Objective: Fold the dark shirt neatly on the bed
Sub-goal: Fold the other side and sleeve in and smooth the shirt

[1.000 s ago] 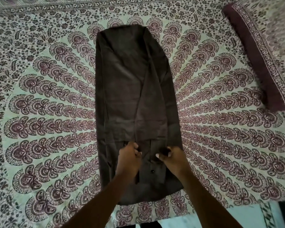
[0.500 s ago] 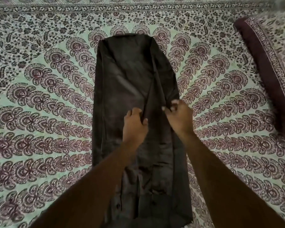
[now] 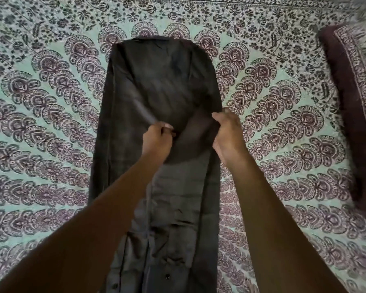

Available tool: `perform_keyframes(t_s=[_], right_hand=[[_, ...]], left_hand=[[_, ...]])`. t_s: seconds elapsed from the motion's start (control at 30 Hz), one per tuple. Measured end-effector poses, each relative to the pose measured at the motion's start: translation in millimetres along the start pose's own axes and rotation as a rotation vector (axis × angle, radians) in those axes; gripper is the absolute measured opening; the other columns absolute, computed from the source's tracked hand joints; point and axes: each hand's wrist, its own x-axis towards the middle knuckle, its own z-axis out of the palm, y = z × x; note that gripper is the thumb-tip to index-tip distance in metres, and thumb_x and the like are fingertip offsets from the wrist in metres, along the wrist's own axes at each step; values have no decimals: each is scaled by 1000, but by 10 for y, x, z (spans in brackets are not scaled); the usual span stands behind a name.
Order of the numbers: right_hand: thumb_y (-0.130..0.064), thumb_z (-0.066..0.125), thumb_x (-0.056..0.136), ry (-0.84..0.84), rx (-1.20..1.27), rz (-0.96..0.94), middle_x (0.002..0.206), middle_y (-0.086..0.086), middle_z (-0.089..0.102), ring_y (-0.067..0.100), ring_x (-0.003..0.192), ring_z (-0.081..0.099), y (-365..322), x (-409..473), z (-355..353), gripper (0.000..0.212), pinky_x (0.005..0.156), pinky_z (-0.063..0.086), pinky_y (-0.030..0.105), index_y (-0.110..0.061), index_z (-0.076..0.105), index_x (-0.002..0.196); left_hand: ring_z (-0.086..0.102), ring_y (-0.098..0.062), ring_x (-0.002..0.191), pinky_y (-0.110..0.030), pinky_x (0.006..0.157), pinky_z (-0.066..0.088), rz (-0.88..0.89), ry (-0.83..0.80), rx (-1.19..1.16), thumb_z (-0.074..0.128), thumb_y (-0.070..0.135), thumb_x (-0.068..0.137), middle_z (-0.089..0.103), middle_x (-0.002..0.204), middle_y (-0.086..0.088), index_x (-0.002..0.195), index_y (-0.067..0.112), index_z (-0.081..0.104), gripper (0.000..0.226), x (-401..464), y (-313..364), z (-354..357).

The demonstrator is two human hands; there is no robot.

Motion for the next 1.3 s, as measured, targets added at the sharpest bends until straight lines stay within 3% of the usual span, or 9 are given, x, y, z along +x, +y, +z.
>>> perform_keyframes(t_s=[0.13, 0.27, 0.37, 0.43, 0.53, 0.7, 0.87, 1.03, 1.3], right_hand=[[-10, 52, 100, -24, 209, 88, 132, 20, 67, 34, 122, 66, -50, 26, -181, 20, 102, 54, 49, -13, 61, 118], [-11, 49, 102, -84, 245, 98, 114, 15, 69, 30, 106, 68, -49, 71, -218, 18, 86, 58, 43, -15, 65, 109], [-14, 53, 97, -101, 184, 86, 110, 16, 66, 30, 103, 67, -7, 123, -206, 15, 83, 56, 42, -15, 62, 109], [-15, 57, 92, -79, 107, 13, 91, 13, 62, 26, 89, 62, 38, 142, -198, 3, 78, 50, 40, -16, 57, 89], [-19, 64, 87, 23, -60, -147, 67, 2, 47, 20, 73, 44, 154, 181, -209, 29, 69, 38, 35, -23, 46, 66], [-16, 69, 94, 219, -318, -179, 65, -2, 54, 18, 64, 50, 440, 323, -265, 35, 72, 44, 32, -22, 46, 68], [-27, 68, 98, 247, -511, -287, 77, 2, 62, 20, 72, 58, 496, 413, -192, 22, 67, 39, 28, -9, 61, 87], [-30, 64, 101, 268, -738, -316, 82, 6, 62, 33, 85, 64, 565, 408, -190, 23, 68, 41, 34, -13, 55, 88], [-60, 77, 84, 281, -720, -380, 84, 3, 75, 27, 87, 72, 838, -283, -330, 58, 78, 55, 36, -17, 53, 114]], left_hand=[[71, -29, 92, -38, 89, 57, -100, -73, 6, 37, 68, 100, 75, 97, -7, 103, 23, 74, 59, 135, 127, 61], [65, -31, 106, -36, 101, 50, -265, -222, -66, 33, 63, 106, 72, 113, -14, 112, 9, 76, 69, 204, 321, 145], [69, -31, 105, -38, 102, 54, -374, -321, -91, 59, 55, 100, 74, 116, -16, 117, 9, 74, 52, 193, 330, 138], [73, -29, 92, -37, 92, 60, -297, -298, -132, 74, 36, 93, 78, 100, -15, 101, 14, 78, 25, 155, 247, 141], [72, -17, 88, -29, 88, 59, -63, -15, -69, 82, 24, 87, 76, 89, -2, 83, 25, 71, 12, 141, 146, 90], [66, -7, 85, -24, 81, 53, -30, 275, -68, 70, 18, 96, 74, 93, 3, 99, 17, 72, 4, 7, 65, -18], [65, -11, 86, -19, 80, 49, 58, 285, -49, 72, 16, 96, 72, 92, 0, 102, 13, 69, 7, 91, 36, -2], [62, -34, 106, -47, 89, 52, 416, 118, 436, 58, 24, 103, 62, 121, -13, 121, 11, 57, 22, 166, -100, -58], [57, -37, 110, -27, 82, 35, 359, 156, 261, 56, 38, 104, 47, 132, -18, 135, 9, 44, 44, -352, -187, -171]])
